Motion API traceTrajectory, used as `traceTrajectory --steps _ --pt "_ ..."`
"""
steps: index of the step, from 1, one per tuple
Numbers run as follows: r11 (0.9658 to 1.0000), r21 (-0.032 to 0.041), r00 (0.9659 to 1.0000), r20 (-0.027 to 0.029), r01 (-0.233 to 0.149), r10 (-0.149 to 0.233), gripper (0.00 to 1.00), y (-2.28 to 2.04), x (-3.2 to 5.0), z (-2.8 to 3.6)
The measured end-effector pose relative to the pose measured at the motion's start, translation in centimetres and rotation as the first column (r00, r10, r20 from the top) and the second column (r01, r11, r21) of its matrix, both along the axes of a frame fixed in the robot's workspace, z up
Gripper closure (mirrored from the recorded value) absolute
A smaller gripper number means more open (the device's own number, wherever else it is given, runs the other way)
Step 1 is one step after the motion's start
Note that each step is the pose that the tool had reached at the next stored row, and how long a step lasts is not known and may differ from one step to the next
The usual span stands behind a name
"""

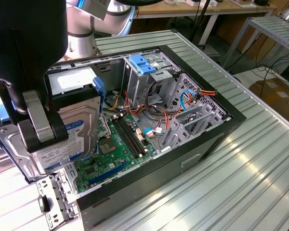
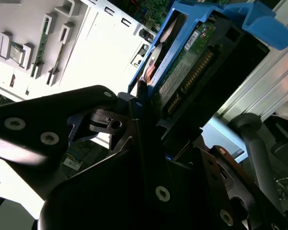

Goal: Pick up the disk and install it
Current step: 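Pick up the disk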

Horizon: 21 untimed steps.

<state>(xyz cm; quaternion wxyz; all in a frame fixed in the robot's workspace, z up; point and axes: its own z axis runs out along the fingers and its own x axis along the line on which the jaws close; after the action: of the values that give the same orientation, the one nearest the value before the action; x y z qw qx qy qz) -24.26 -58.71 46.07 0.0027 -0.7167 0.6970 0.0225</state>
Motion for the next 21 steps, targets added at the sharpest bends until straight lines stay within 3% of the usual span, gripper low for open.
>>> traceTrajectory --steps 21 --pt "1.0000 0.0000 1.0000 0.0000 0.000 0.000 0.64 0.00 0.88 -0.01"
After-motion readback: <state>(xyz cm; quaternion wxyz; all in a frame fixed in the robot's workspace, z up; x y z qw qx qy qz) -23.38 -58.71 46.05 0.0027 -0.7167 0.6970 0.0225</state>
